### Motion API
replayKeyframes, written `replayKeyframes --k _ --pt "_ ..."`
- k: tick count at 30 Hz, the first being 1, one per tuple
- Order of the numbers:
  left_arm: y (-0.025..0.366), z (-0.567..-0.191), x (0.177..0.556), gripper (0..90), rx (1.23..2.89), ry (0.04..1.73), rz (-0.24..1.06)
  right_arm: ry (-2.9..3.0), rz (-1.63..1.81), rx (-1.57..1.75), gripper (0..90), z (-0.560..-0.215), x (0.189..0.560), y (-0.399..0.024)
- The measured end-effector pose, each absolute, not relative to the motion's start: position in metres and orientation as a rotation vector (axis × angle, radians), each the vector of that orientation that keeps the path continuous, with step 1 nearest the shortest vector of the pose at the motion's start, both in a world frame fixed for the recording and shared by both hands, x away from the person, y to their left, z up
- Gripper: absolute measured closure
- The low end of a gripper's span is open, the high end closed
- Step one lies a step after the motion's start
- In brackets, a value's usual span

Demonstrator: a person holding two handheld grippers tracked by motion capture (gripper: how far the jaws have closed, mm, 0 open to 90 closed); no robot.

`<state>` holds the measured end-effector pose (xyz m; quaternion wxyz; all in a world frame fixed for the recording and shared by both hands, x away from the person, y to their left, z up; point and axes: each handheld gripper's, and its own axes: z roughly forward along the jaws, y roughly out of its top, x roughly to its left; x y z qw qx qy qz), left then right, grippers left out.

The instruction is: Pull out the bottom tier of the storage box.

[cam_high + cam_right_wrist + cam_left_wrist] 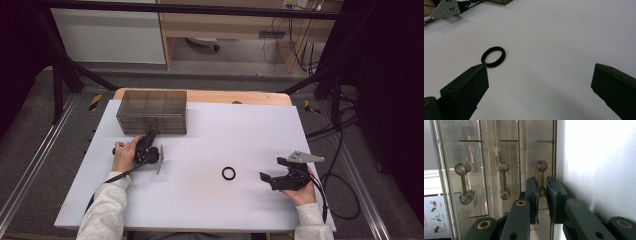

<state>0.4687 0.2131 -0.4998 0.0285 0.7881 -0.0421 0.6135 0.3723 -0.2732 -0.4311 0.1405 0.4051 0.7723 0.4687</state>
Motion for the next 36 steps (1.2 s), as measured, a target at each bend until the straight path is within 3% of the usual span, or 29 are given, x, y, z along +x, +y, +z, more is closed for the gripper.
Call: replayKeyframes --k 9,17,36 --pt "0.216 -0.497 0.471 75.0 2.441 -0.074 1.843 2.229 1.355 1.171 1.9 -0.431 0.372 -0.273" --pt "0.217 -0.499 0.471 79.3 2.435 -0.119 1.872 2.229 1.356 1.173 1.9 -0.431 0.372 -0.274" --pt "0.219 -0.5 0.458 80.1 2.425 -0.169 1.886 2.226 1.355 1.166 1.9 -0.43 0.372 -0.275"
